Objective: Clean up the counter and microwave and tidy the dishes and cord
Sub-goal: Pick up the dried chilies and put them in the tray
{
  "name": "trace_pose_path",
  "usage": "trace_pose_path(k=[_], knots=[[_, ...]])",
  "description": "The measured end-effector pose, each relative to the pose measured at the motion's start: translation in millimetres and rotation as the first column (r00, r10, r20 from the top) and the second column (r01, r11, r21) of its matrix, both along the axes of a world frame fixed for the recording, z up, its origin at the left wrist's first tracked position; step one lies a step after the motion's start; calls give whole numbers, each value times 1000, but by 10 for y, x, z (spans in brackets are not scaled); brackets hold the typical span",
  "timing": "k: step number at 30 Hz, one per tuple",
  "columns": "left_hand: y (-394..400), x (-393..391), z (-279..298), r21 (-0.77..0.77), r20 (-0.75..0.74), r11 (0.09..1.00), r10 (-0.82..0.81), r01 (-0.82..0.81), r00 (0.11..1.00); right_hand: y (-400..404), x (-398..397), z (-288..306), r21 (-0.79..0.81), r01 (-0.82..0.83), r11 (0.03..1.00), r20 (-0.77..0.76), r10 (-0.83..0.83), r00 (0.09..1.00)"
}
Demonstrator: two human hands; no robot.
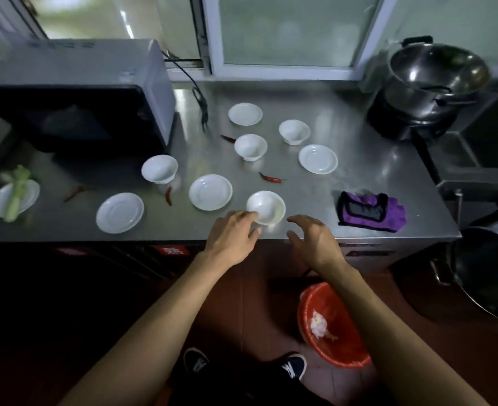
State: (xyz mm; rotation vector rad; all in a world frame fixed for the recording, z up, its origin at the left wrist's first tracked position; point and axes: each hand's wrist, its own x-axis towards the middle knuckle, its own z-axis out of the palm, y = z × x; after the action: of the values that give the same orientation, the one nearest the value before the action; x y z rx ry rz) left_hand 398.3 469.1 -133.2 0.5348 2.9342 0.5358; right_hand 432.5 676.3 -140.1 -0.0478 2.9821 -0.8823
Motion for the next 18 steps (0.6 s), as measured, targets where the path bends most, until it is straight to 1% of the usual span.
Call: trace_pose_path(k=[4,11,18], knots=[[-557,-34,35,35,-4,997,66,-65,998,-583,-161,66,-2,-35,999,-13,35,999],[-1415,-170,67,57,-27,993,108,-106,994,-1458,-386,107,-1,-85,996,-33,85,996],[-1803,-408,113,114,-29,983,147,-143,989,-1877,-664,175,-8,-69,998,-56,68,996]])
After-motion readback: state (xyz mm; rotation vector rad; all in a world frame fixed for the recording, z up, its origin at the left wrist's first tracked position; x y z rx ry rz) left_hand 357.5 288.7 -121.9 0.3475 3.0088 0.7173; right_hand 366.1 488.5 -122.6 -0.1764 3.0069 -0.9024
